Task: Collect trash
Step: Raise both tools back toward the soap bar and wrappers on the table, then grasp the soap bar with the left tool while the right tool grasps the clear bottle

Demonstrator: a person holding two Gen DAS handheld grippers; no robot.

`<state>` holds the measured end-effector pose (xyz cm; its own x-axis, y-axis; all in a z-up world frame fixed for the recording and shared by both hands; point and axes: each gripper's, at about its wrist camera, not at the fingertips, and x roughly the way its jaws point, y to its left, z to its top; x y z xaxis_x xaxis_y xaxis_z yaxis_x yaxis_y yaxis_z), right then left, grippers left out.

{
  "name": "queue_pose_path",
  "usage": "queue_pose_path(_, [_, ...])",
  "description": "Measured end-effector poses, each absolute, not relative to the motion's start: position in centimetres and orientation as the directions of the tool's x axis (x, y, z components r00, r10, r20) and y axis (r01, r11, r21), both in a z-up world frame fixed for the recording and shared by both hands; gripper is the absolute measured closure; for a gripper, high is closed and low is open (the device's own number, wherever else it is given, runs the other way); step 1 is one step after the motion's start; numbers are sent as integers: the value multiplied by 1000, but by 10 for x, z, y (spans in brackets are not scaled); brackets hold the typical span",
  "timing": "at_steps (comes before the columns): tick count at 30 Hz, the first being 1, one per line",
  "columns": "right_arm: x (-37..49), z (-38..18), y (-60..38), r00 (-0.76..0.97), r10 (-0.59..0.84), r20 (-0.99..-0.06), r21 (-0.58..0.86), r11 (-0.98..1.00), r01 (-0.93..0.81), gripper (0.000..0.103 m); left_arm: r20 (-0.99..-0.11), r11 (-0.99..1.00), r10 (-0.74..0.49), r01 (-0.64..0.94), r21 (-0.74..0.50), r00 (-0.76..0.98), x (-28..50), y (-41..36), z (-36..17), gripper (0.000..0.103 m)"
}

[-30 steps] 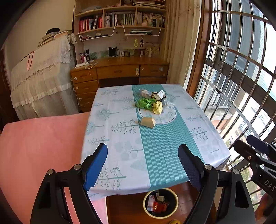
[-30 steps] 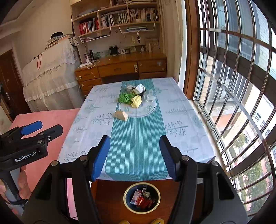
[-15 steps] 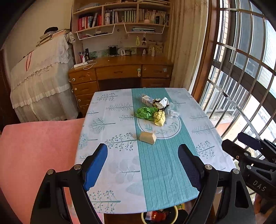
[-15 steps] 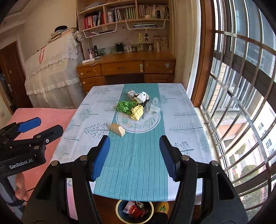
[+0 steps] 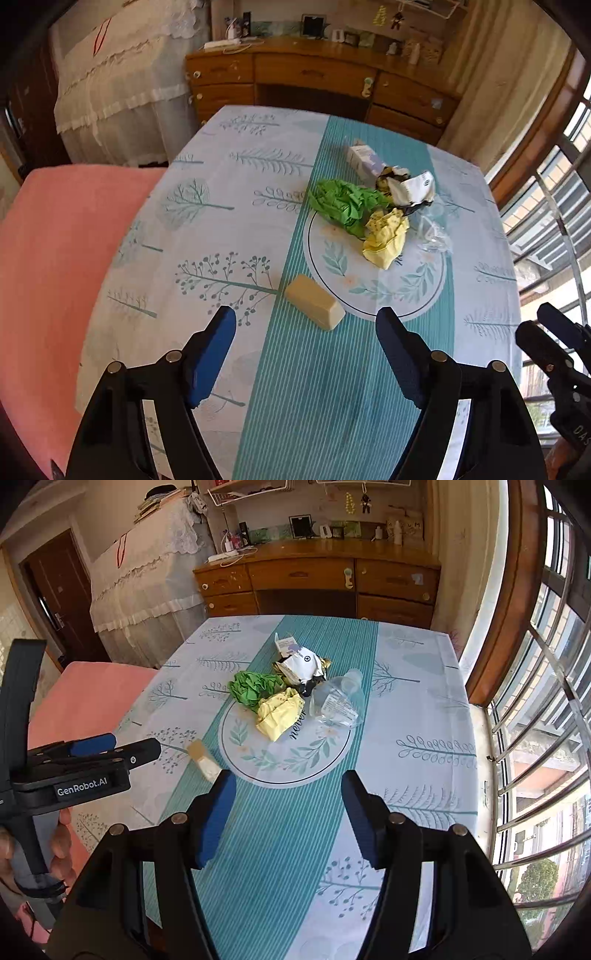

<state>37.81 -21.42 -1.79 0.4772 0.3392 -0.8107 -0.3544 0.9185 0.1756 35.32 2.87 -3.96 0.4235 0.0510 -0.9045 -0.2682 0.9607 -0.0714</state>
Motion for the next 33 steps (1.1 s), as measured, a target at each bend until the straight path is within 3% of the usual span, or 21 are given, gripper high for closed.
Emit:
queue_pose_path(7, [456,-70,-241,378,404,-833,289,900,-327,47,-950,908,75,-415,-62,304,393,35,-106,36])
queue_pose_path(15, [520,-111,-257,293,478,-828,414,874,-254,47,-967,898,60,-436,-57,249,414,29,-133,62])
queue_pose_path(20, [552,-137,-267,252,520,-816,486,854,-186,47,-960,905,72,-423,-51,270,418,28,-134,71])
queue_pose_path(33, [584,-171,-247,187,634,-751,623,773,-121,47,-960,882,30,-460,-106,280,433,46,-131,75])
